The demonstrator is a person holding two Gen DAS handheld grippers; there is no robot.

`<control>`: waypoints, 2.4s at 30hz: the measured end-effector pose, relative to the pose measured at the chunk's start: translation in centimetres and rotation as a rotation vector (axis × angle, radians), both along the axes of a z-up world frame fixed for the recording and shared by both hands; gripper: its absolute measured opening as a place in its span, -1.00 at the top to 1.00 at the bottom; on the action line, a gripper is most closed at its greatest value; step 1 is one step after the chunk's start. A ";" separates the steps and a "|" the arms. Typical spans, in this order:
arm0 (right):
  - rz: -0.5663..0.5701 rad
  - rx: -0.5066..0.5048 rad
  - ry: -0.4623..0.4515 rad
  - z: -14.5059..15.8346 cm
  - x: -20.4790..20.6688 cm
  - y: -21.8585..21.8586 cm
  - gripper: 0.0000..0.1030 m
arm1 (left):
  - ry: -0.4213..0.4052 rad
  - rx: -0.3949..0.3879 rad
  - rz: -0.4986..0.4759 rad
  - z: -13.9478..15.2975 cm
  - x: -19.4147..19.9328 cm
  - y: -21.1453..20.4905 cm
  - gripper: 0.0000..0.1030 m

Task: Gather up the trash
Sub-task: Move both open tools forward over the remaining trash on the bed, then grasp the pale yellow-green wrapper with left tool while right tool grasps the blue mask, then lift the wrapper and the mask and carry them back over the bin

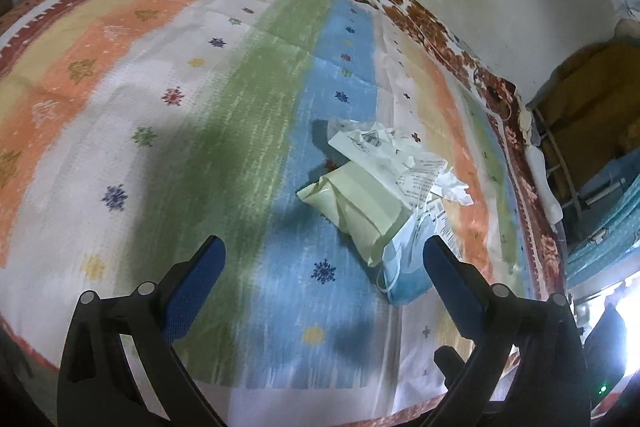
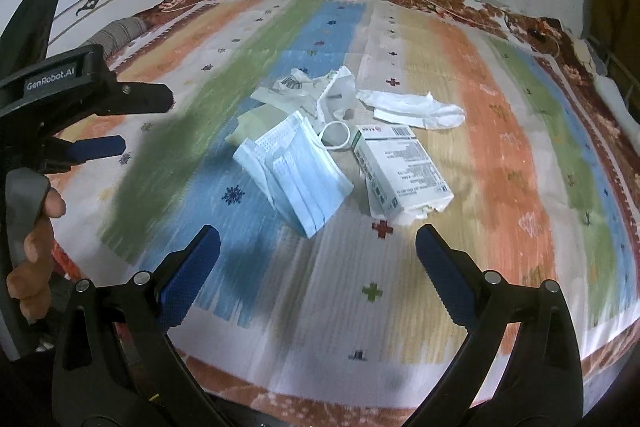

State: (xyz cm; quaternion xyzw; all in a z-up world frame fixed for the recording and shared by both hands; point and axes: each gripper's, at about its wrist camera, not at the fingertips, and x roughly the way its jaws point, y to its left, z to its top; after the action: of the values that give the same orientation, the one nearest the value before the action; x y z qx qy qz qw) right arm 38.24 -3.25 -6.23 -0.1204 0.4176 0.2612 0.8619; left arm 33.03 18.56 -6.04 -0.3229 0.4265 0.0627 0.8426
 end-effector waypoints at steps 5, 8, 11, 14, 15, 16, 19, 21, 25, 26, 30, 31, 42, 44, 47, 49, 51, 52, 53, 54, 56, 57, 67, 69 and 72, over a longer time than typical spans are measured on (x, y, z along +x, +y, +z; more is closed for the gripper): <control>-0.024 0.010 0.022 -0.7 1.7 0.9 -0.72 | 0.020 -0.022 -0.004 -1.3 1.3 0.8 -0.86; -0.026 0.009 0.036 -1.3 2.6 1.4 -0.66 | 0.033 -0.023 -0.014 -2.0 2.0 1.2 -0.79; -0.016 0.003 0.034 -1.7 3.2 2.0 -0.58 | 0.042 -0.074 -0.020 -2.9 2.6 1.6 -0.66; -0.002 -0.007 0.038 -2.1 3.7 2.4 -0.38 | 0.030 -0.153 -0.035 -3.6 3.2 1.5 -0.53; 0.000 -0.006 0.041 -2.1 3.8 2.4 -0.38 | 0.027 -0.161 -0.039 -3.6 3.5 1.3 -0.49; -0.001 -0.005 0.043 -2.2 4.1 2.5 -0.32 | 0.019 -0.170 -0.046 -3.7 3.8 1.1 -0.46; -0.001 -0.006 0.053 -2.4 4.5 2.6 -0.12 | 0.006 -0.213 -0.056 -4.0 4.6 0.6 -0.29; 0.000 -0.007 0.059 -2.6 4.7 2.6 0.00 | -0.002 -0.243 -0.051 -4.3 5.1 0.4 -0.19; 0.003 -0.012 0.080 -3.0 4.9 2.8 0.30 | -0.011 -0.280 -0.043 -5.1 5.8 0.2 0.15; 0.005 -0.011 0.085 -3.1 5.0 2.9 0.37 | -0.018 -0.294 -0.042 -5.3 5.9 0.2 0.20; 0.010 -0.016 0.101 -3.4 5.0 3.3 0.44 | 0.005 -0.313 -0.027 -6.1 6.1 -0.3 0.27; 0.015 -0.020 0.105 -3.6 5.0 3.4 0.45 | 0.008 -0.311 -0.026 -6.2 6.1 -0.3 0.29; -0.006 -0.048 0.112 -4.1 5.2 2.9 0.82 | -0.021 -0.273 0.010 -6.0 6.1 -0.9 0.89; -0.010 -0.055 0.106 -4.0 5.2 2.7 0.87 | -0.031 -0.256 0.011 -5.7 6.1 -1.0 0.93; -0.019 -0.057 0.103 -3.8 5.4 2.3 0.93 | -0.046 -0.233 0.007 -5.0 6.2 -1.0 1.00; -0.027 -0.052 0.102 -3.5 5.5 1.9 0.95 | -0.053 -0.217 0.022 -4.3 6.0 -0.8 1.00; -0.032 -0.045 0.105 -3.2 5.5 1.6 0.95 | -0.056 -0.201 0.029 -3.7 5.7 -0.7 1.00; -0.033 -0.042 0.104 -3.0 5.4 1.5 0.95 | -0.050 -0.179 0.026 -3.4 5.4 -0.8 1.00; -0.033 -0.038 0.103 -2.8 5.3 1.3 0.96 | -0.045 -0.159 0.023 -3.1 5.2 -0.9 1.00; -0.031 -0.035 0.099 -2.5 5.2 1.2 0.96 | -0.041 -0.140 0.019 -2.8 5.0 -1.1 1.00; -0.026 -0.030 0.085 -1.7 4.9 0.8 0.96 | -0.031 -0.093 0.015 -2.0 4.3 -1.2 1.00; -0.023 -0.021 0.077 -1.1 4.7 0.5 0.96 | -0.029 -0.080 0.014 -1.8 4.1 -1.1 1.00; 0.019 0.000 0.057 1.8 2.7 -0.4 0.96 | -0.016 0.099 -0.066 2.3 1.1 -2.1 1.00; 0.026 -0.007 0.048 2.5 2.2 -0.4 0.96 | -0.039 0.073 -0.072 3.3 0.4 -2.0 1.00; 0.034 0.001 0.048 3.5 1.3 -0.8 0.96 | -0.041 0.029 -0.083 4.1 -0.7 -2.2 1.00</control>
State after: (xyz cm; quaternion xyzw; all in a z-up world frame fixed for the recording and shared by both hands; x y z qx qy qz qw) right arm 39.57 -4.08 -2.75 -0.1206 0.4360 0.2789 0.8471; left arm 32.29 16.38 -1.95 -0.2939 0.4212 0.0272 0.8576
